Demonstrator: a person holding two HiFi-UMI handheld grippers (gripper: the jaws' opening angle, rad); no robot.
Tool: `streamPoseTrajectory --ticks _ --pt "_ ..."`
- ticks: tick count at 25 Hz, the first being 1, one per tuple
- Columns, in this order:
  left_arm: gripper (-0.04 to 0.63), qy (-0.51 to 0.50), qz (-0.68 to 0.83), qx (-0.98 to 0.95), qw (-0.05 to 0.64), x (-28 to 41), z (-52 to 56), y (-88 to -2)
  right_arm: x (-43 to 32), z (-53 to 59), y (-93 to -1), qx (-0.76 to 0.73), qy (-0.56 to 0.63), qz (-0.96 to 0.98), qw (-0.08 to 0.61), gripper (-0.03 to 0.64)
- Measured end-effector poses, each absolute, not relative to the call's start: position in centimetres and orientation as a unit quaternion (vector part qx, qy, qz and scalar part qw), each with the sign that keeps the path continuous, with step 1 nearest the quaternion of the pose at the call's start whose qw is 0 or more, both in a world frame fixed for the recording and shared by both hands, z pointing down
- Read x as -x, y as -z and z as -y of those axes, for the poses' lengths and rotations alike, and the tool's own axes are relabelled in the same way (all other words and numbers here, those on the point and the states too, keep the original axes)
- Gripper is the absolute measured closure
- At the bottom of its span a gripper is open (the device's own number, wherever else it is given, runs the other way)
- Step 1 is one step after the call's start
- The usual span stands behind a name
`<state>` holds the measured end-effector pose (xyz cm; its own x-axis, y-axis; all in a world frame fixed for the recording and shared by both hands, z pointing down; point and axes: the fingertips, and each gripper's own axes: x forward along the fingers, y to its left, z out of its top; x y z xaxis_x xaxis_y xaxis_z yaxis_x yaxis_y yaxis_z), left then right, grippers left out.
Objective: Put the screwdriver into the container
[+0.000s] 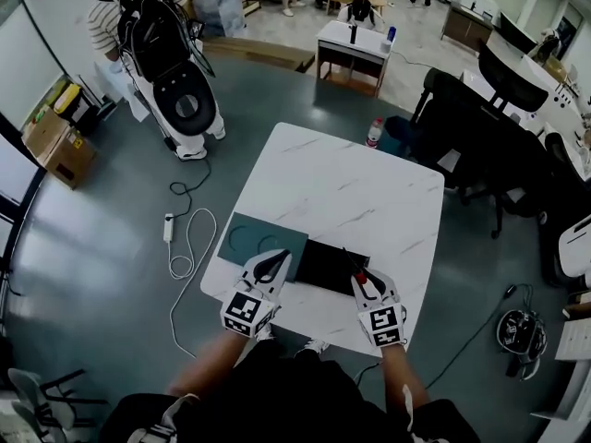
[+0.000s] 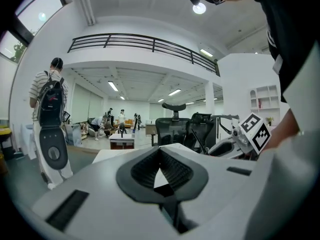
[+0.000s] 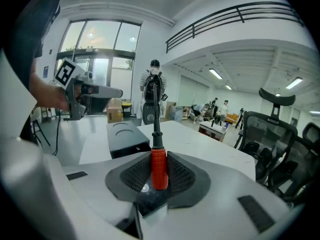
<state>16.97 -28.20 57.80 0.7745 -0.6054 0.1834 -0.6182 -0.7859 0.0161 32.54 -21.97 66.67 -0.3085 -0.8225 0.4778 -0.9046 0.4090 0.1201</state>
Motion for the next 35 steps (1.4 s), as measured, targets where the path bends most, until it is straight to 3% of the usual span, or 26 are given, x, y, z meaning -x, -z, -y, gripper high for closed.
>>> streamPoseTrajectory --ticks 15,28,35 --pt "0.589 -0.077 0.349 -0.931 0.073 -13.4 27.6 -59.3 -31.2 22.6 -76.4 -0.393 -0.105 0.764 0.5 0.508" --pt "0.589 -0.072 0.365 -0.925 0.083 -10.2 26.8 -59.7 -30.8 23.0 -82.2 -0.301 -0.125 0.699 0.636 0.508" --pt "0.589 -0.061 0.392 -0.915 0.078 -8.0 27.3 -59.7 -30.6 23.4 -82.9 -0.284 -0.152 0.688 0.65 0.505"
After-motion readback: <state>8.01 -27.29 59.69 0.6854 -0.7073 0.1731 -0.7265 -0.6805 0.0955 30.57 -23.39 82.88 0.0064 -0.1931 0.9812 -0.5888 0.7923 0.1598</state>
